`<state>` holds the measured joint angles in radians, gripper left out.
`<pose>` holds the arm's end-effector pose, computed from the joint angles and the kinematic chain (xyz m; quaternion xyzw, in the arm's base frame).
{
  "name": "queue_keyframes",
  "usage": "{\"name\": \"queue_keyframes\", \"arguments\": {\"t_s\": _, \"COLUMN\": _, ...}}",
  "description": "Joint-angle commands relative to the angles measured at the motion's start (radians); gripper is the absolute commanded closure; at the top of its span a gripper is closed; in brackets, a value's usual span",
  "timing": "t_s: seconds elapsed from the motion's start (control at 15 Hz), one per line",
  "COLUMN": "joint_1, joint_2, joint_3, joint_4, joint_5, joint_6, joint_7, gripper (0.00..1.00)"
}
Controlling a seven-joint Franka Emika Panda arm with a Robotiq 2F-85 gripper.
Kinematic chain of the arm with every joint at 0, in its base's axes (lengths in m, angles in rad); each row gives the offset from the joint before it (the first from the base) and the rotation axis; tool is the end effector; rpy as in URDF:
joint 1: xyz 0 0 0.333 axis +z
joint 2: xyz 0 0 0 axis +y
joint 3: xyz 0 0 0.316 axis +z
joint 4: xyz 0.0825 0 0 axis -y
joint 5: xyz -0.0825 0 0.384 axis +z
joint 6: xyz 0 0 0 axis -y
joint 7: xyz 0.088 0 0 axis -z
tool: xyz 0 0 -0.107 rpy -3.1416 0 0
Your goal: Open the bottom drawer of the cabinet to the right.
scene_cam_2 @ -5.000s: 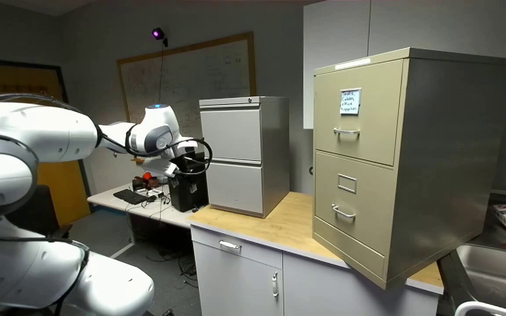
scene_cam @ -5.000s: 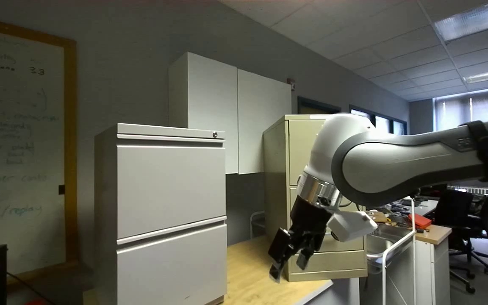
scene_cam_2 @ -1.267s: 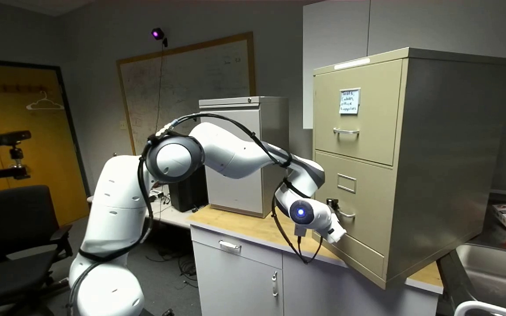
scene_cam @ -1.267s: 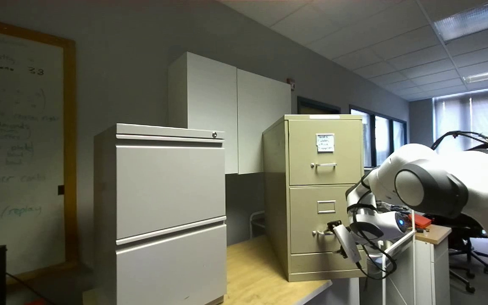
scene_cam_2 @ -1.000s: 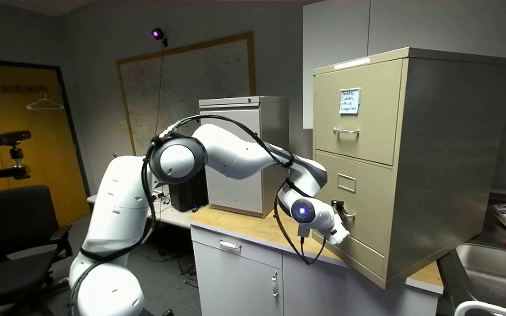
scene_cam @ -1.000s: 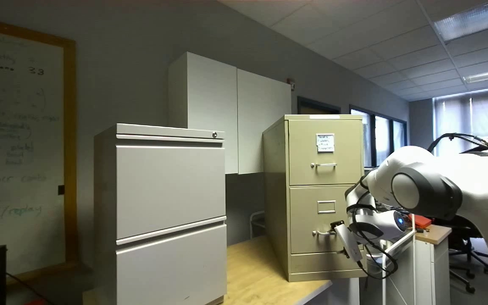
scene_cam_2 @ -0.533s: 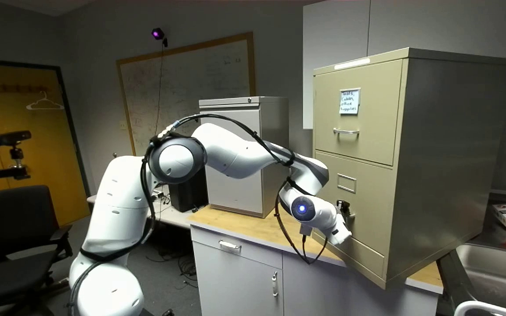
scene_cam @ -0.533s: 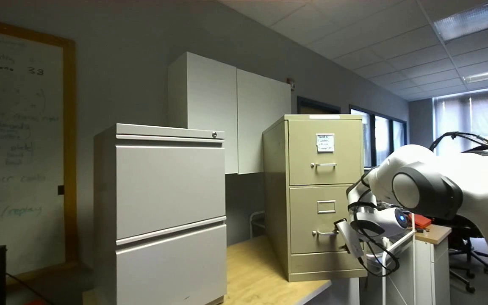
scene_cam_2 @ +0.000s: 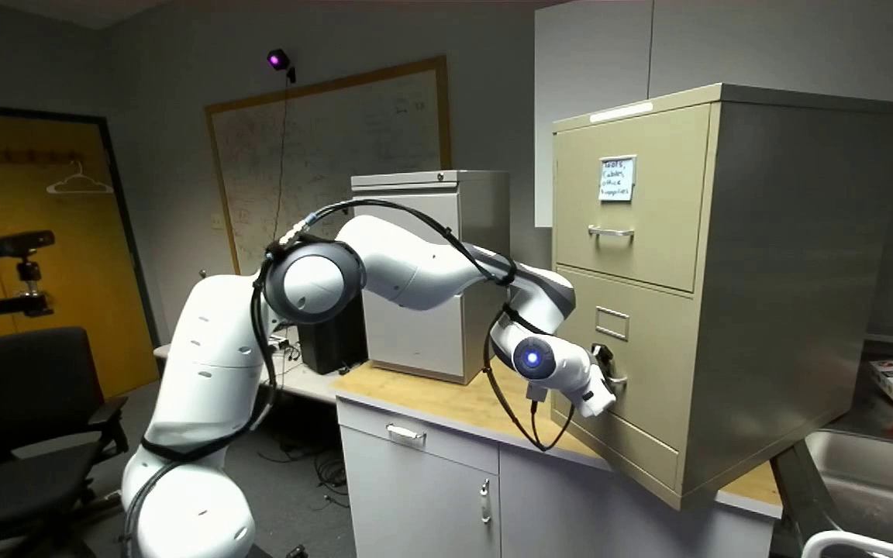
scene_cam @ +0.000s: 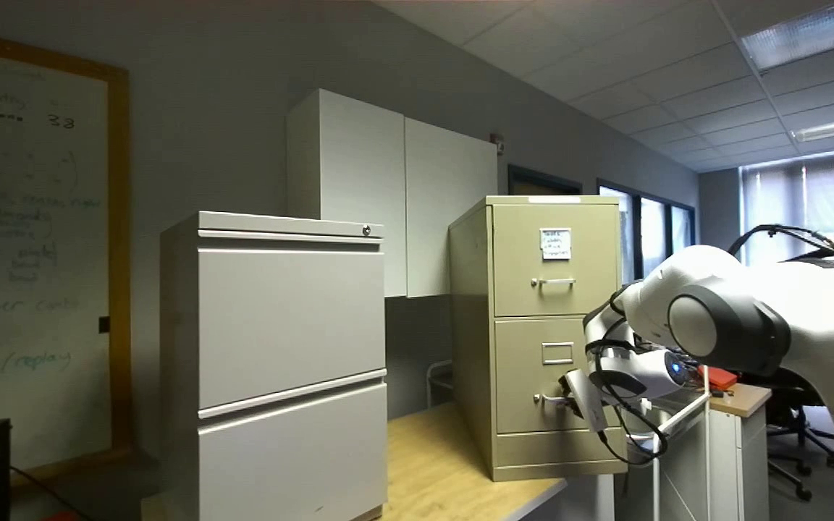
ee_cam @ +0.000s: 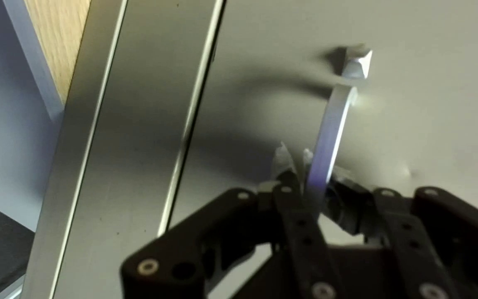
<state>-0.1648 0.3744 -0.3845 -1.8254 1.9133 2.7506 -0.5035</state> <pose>0.5456 -0.3547 0.3700 -0.5798 0.6295 -0.4134 0.3109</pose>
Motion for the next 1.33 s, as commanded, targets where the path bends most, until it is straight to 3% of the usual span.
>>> {"name": "queue_keyframes", "arguments": {"t_s": 0.0, "joint_1": 0.004, "joint_2": 0.021, "joint_3": 0.014, "joint_4": 0.058, "joint_5": 0.015, "joint_6": -0.016, "joint_7": 0.039, "gripper": 0.99}}
{"name": "queue_keyframes", "arguments": {"t_s": 0.13, "joint_1": 0.009, "joint_2": 0.021, "joint_3": 0.017, "joint_4": 0.050, "joint_5": -0.035, "joint_6": -0.008, "joint_7": 0.102, "gripper": 0.97}}
{"name": "queue_keyframes", "arguments": {"t_s": 0.33, "joint_1": -0.016, "joint_2": 0.000, "joint_3": 0.069, "joint_4": 0.017, "joint_5": -0.283, "joint_6": -0.065, "joint_7": 0.267, "gripper": 0.98}}
{"name": "queue_keyframes", "arguments": {"t_s": 0.47, "joint_1": 0.007, "joint_2": -0.025, "joint_3": 0.097, "joint_4": -0.001, "joint_5": -0.397, "joint_6": -0.028, "joint_7": 0.319, "gripper": 0.98}}
{"name": "queue_keyframes", "arguments": {"t_s": 0.53, "joint_1": 0.053, "joint_2": -0.030, "joint_3": 0.069, "joint_4": -0.014, "joint_5": -0.420, "joint_6": -0.028, "joint_7": 0.331, "gripper": 0.98}}
{"name": "queue_keyframes", "arguments": {"t_s": 1.0, "joint_1": 0.094, "joint_2": -0.075, "joint_3": 0.103, "joint_4": -0.077, "joint_5": -0.381, "joint_6": 0.084, "joint_7": 0.232, "gripper": 0.98}}
{"name": "queue_keyframes", "arguments": {"t_s": 1.27, "joint_1": 0.081, "joint_2": -0.116, "joint_3": 0.119, "joint_4": -0.133, "joint_5": -0.294, "joint_6": 0.123, "joint_7": 0.106, "gripper": 0.98}}
